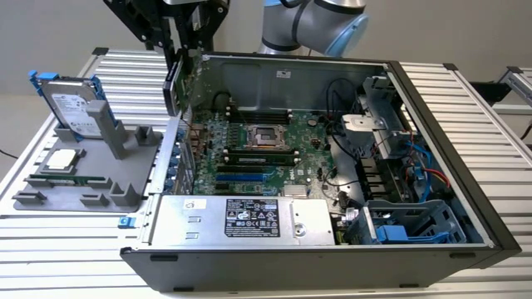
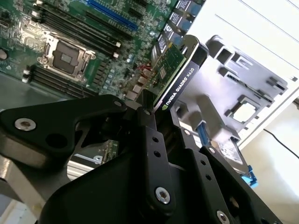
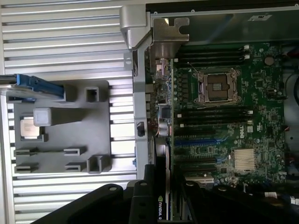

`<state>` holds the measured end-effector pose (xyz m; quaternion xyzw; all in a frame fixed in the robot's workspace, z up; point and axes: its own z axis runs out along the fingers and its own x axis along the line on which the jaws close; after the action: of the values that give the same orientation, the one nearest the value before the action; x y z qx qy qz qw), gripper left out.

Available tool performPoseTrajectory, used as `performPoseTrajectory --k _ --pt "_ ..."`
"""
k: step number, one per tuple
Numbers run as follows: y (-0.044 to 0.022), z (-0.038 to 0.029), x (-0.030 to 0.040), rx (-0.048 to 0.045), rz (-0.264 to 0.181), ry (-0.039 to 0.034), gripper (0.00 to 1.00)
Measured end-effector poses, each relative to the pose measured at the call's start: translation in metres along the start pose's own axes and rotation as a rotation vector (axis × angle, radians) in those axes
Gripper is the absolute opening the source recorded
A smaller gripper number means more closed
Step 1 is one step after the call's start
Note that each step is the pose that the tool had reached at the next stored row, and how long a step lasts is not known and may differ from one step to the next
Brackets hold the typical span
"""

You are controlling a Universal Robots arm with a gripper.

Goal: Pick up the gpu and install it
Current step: 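Pick up the gpu and move the gpu toward the slot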

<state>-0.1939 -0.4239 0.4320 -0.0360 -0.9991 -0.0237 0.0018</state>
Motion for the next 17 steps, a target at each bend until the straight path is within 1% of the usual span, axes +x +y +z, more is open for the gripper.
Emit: performPoseTrajectory --k 17 --pt "0.0017 0.0000 -0.0229 0.0000 0.000 0.0007 0.00"
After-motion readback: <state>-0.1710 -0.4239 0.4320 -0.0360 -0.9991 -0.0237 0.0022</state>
